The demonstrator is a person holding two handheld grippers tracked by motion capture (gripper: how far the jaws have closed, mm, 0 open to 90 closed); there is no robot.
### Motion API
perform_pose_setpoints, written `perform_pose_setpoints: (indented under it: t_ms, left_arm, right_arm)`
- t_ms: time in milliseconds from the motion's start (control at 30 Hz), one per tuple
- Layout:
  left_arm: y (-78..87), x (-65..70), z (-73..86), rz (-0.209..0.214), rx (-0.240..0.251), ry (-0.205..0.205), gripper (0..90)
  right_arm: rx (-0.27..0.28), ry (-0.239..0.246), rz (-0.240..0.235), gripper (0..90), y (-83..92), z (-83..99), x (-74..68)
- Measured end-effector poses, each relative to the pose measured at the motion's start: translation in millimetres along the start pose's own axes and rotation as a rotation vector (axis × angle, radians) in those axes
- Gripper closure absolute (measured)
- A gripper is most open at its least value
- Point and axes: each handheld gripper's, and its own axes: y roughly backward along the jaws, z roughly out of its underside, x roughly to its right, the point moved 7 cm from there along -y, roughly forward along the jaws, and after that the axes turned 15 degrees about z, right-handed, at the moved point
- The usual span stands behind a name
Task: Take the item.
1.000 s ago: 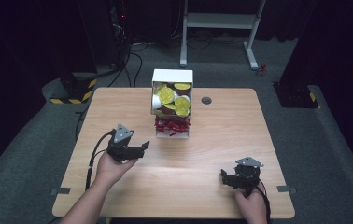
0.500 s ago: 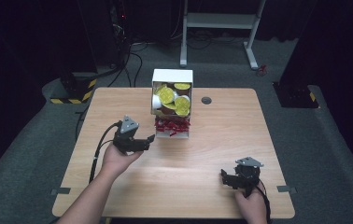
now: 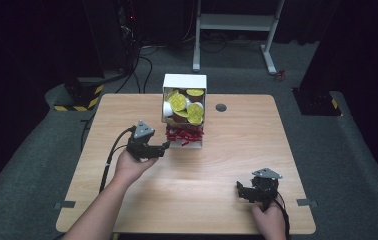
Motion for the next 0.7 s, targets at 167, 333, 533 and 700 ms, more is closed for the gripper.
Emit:
perform_pose_setpoints:
  t_ms: [167, 333, 533, 700]
  left_arm:
    - [-7.1, -3.9, -3.7, 0.004, 0.006, -0.002, 27.7]
    - [-15.3, -8.3, -1.4, 0.023, 0.008, 0.02, 29.2]
    - [-22.6, -10.6, -1.5, 0.019, 0.019, 0.002, 33.0]
    - [-31.9, -8.0, -0.7, 0.019, 0.021, -0.016, 36.5]
  right_arm:
    - [0.0, 0.0, 0.0, 8.0, 0.0, 0.0, 0.0]
    - [0.0, 0.0, 0.0, 7.9, 0.0, 0.0, 0.0]
    - [0.0, 0.0, 0.0, 8.0, 0.0, 0.0, 0.0]
    - [0.0, 0.0, 0.0, 8.0, 0.0, 0.0, 0.0]
